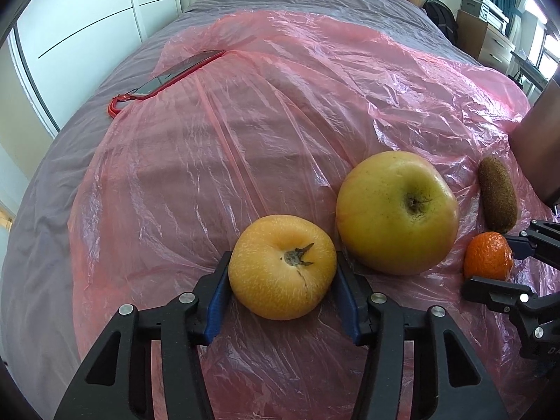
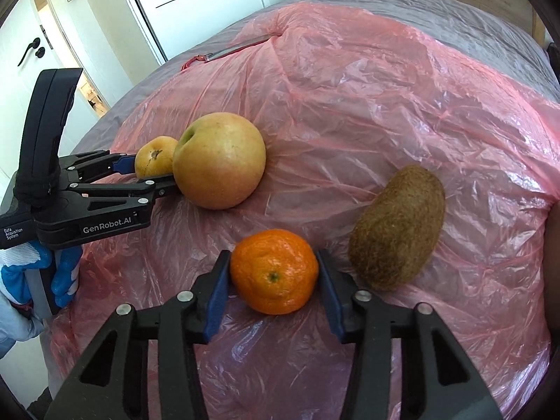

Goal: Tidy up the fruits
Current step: 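Grasp the yellow pear with the left tool while the right tool grasps the orange, then lift the pear and orange and carry them toward the green tray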

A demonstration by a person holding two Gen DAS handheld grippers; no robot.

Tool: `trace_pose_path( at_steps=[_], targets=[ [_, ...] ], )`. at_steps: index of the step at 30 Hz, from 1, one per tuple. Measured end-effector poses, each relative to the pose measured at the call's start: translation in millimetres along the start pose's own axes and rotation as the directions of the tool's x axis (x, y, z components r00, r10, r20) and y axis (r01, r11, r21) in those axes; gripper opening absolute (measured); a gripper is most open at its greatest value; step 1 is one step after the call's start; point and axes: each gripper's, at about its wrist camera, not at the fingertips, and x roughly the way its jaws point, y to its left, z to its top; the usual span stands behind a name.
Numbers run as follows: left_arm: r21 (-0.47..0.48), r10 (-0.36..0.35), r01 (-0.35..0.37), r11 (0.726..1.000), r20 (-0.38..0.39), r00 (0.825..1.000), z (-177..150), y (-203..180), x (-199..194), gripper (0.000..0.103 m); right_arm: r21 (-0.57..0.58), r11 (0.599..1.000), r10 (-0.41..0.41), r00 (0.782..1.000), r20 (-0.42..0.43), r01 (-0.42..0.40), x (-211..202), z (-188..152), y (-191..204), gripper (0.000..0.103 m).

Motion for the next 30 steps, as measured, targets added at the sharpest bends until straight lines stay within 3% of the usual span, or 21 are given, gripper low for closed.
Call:
trace_pose_path(
  at_steps=[8,22,30],
  targets=[
    [-0.090,-0.082,0.087,0.992,0.056,0.995,-7,20,-13,0.047,0.018,1.000,0.012,1.000,0.008,-0.012,-8,-5,-2,0.059],
    [-0.192,-0.096,0.111,0.975,0.088,0.991,-18,37,-42,0.047,0.039,0.999,0.016,1.000,0.020,-0.016,-34,-16,4,0.058],
    [-0.168,-0.100,0.117,0.979,0.107,0.989,-31,21,-79,0.047,0.053,0.999,0.006,1.000,0.015,-0.007,-60,-35,11,0.058]
  ],
)
